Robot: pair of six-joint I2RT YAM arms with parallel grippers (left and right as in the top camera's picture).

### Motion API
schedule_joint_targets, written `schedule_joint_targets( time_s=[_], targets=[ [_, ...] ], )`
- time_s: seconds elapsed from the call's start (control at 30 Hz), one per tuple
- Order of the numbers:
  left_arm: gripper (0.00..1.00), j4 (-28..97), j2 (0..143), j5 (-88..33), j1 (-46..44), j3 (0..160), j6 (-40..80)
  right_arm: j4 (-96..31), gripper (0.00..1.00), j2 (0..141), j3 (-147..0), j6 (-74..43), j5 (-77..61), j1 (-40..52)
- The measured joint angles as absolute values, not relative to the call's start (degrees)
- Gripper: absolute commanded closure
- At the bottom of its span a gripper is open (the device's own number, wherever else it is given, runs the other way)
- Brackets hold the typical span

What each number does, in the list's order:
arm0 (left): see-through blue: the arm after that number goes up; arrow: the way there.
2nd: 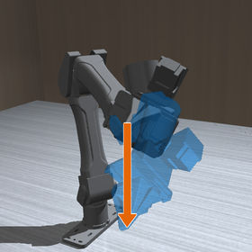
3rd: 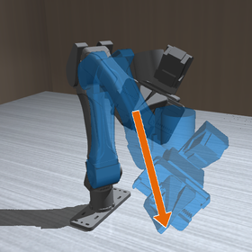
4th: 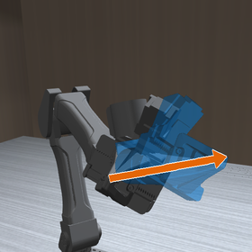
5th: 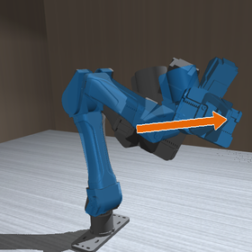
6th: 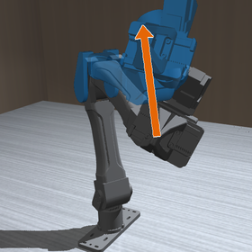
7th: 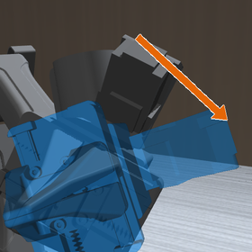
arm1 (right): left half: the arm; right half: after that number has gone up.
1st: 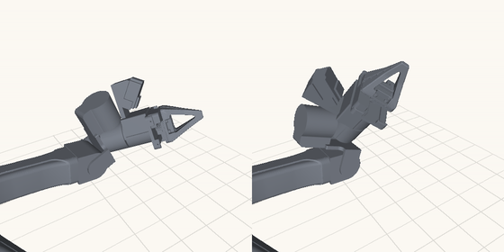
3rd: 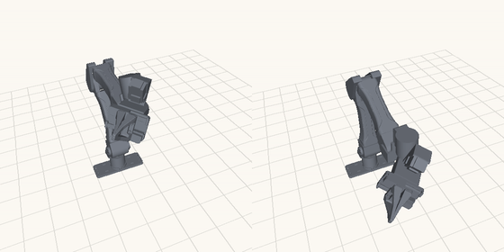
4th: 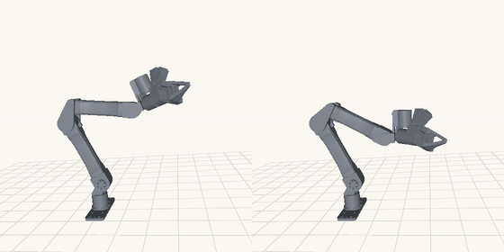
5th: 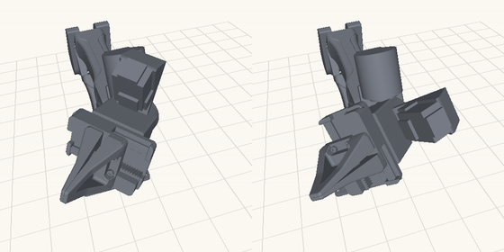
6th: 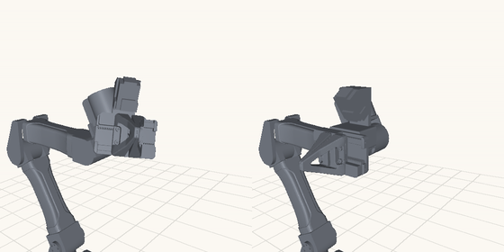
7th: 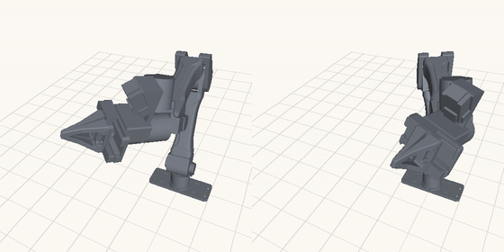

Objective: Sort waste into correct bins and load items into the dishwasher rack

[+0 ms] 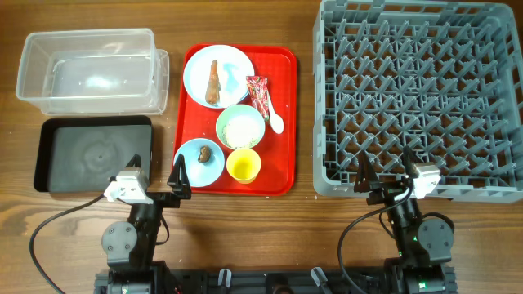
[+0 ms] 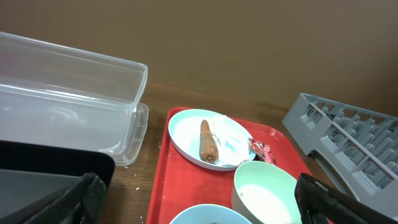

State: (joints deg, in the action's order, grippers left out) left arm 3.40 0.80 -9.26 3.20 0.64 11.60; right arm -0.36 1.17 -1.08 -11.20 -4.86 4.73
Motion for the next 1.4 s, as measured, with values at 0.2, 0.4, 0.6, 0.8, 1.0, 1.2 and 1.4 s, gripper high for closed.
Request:
schedule_joint_targets(
  time_s=[0.2, 0.4, 0.6, 0.8, 1.0, 1.2, 1.4],
  targets=[
    [0.00, 3.40, 0.80, -9.26, 2.94, 0.64, 11.60, -0.38, 0.00, 4.71, -0.97, -11.20, -4.86, 4.71],
    [0.00, 3.40, 0.80, -9.26, 2.94, 0.64, 11.60, -0.38, 0.00, 4.71, -0.97, -11.20, -4.86, 4.71],
    [0.00, 3.40, 0.80, -9.26, 2.94, 0.64, 11.60, -0.38, 0.00, 4.71, -0.97, -11.20, -4.86, 4.71],
    [0.00, 3.40, 0.80, -9.26, 2.94, 0.64, 11.60, -0.38, 0.00, 4.71, -0.97, -11.20, -4.86, 4.71],
    [0.00, 3.40, 0.80, -9.26, 2.94, 0.64, 11.60, -0.38, 0.00, 4.71, -0.97, -11.20, -4.86, 4.71],
    [0.00, 3.40, 0.80, -9.26, 2.94, 0.64, 11.60, -0.38, 0.00, 4.71, -0.97, -11.20, -4.86, 4.71],
    [0.00, 3.40, 0.80, -9.26, 2.94, 0.64, 11.60, -0.38, 0.00, 4.71, -0.97, -11.22, -4.86, 4.71]
  ],
)
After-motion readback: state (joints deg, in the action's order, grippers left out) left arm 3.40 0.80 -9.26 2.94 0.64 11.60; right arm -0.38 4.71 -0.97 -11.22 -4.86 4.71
